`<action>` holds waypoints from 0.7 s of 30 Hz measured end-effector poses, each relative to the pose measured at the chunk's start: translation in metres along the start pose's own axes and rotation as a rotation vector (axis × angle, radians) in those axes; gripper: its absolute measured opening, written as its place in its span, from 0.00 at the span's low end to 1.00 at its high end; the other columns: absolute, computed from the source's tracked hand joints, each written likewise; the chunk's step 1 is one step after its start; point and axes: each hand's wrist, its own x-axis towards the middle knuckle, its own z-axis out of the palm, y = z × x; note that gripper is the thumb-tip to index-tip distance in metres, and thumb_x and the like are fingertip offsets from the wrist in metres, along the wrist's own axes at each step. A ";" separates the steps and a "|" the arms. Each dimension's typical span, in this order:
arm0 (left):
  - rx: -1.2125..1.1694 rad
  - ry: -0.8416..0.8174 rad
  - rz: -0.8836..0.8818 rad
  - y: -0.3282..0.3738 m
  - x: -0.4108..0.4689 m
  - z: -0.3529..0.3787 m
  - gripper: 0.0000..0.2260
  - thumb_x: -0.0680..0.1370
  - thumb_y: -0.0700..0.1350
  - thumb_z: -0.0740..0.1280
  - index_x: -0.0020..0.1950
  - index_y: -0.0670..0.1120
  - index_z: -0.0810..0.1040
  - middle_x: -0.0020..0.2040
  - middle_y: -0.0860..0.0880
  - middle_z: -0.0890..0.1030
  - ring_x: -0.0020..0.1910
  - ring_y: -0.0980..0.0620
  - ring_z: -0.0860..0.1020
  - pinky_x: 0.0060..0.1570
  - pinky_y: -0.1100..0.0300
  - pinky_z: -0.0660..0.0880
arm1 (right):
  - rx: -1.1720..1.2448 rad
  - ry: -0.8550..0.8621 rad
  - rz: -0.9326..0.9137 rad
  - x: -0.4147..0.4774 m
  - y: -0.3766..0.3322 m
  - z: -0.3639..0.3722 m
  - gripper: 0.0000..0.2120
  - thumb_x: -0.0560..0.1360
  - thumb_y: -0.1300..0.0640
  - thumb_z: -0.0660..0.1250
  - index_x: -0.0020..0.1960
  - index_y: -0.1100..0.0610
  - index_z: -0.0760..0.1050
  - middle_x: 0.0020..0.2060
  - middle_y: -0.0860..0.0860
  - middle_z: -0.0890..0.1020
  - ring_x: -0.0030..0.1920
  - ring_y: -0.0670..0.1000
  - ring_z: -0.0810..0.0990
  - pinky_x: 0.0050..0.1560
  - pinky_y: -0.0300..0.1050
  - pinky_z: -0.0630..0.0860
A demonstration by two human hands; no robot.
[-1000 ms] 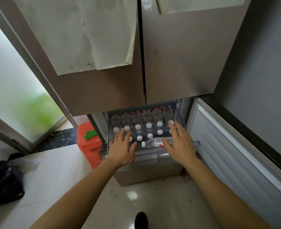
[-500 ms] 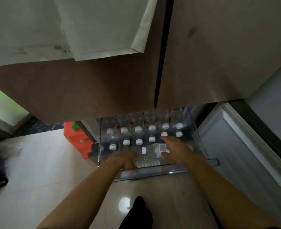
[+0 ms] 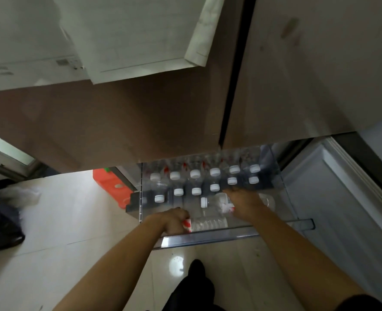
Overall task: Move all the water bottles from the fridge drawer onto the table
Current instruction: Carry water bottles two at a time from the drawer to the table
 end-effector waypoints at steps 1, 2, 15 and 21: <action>-0.006 0.022 0.011 0.001 -0.003 -0.001 0.23 0.78 0.53 0.67 0.71 0.45 0.70 0.67 0.44 0.73 0.63 0.45 0.73 0.63 0.56 0.70 | 0.037 -0.015 0.023 -0.003 0.000 -0.004 0.28 0.75 0.53 0.71 0.73 0.51 0.67 0.71 0.54 0.72 0.68 0.58 0.73 0.66 0.52 0.72; -0.006 0.056 0.020 0.001 -0.006 -0.002 0.23 0.78 0.53 0.68 0.70 0.45 0.72 0.65 0.45 0.74 0.62 0.46 0.74 0.62 0.56 0.71 | 0.080 -0.022 0.045 -0.006 0.001 -0.008 0.26 0.75 0.52 0.71 0.71 0.51 0.68 0.68 0.53 0.75 0.65 0.57 0.76 0.63 0.52 0.74; 0.829 0.598 -0.117 0.057 -0.060 -0.041 0.17 0.77 0.52 0.67 0.63 0.46 0.77 0.62 0.44 0.78 0.63 0.43 0.71 0.65 0.45 0.65 | 0.568 0.140 0.200 -0.066 0.005 -0.041 0.29 0.73 0.52 0.73 0.69 0.49 0.63 0.62 0.56 0.78 0.59 0.58 0.79 0.57 0.56 0.78; 0.840 0.570 -0.155 0.058 -0.063 -0.028 0.10 0.77 0.48 0.68 0.56 0.48 0.80 0.58 0.45 0.81 0.61 0.43 0.73 0.62 0.48 0.65 | 0.683 0.240 0.231 -0.086 0.000 -0.034 0.32 0.72 0.53 0.74 0.70 0.50 0.63 0.61 0.56 0.80 0.59 0.60 0.79 0.57 0.54 0.78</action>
